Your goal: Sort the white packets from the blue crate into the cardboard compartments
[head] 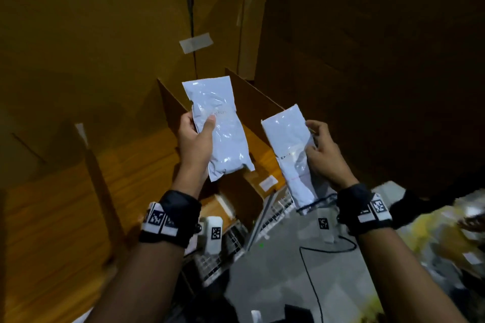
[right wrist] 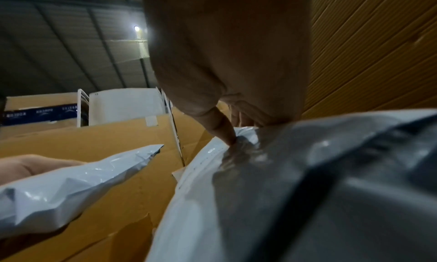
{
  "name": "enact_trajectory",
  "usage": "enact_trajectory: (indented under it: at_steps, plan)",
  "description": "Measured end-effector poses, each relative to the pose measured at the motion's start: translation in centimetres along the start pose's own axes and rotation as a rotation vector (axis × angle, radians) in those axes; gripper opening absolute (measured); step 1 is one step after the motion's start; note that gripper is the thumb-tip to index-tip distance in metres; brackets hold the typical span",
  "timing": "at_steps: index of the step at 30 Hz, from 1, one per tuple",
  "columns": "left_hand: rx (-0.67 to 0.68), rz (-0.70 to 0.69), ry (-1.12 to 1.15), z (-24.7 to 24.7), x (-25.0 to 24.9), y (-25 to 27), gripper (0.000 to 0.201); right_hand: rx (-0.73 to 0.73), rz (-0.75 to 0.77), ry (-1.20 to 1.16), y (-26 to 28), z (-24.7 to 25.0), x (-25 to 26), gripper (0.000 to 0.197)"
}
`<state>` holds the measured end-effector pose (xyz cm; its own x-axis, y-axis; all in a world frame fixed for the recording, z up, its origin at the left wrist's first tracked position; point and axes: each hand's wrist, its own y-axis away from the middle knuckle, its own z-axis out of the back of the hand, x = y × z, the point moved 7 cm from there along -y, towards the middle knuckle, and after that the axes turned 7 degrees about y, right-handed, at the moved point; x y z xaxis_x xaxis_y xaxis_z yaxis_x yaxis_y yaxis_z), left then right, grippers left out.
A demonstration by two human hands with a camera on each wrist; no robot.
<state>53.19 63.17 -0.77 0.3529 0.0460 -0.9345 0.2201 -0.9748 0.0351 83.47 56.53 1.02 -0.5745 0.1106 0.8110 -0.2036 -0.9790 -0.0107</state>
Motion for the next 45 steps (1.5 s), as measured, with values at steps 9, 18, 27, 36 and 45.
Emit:
enact_trajectory:
  at_steps: [9, 18, 27, 36, 45]
  plan:
    - [-0.136, 0.033, -0.063, 0.5, 1.2, -10.6, 0.023, 0.263, 0.141, 0.171, -19.0, -9.5, 0.7, 0.057]
    - [-0.336, 0.082, -0.171, 3.0, 1.2, -14.7, 0.025, 0.612, 0.273, 0.366, -33.9, -24.3, 1.9, 0.065]
    - [-0.464, 0.135, -0.22, 5.1, 2.6, -16.8, 0.032, 0.662, 0.723, 0.794, -40.1, -37.2, -0.1, 0.073]
    - [-0.47, 0.14, -0.202, 5.2, 3.2, -16.7, 0.031, 0.661, 0.717, 0.982, -34.8, -39.9, -8.3, 0.075]
    - [-0.466, 0.112, -0.168, 3.5, 1.6, -14.3, 0.03, 0.82, 0.735, 0.891, -36.8, -39.1, -5.8, 0.078]
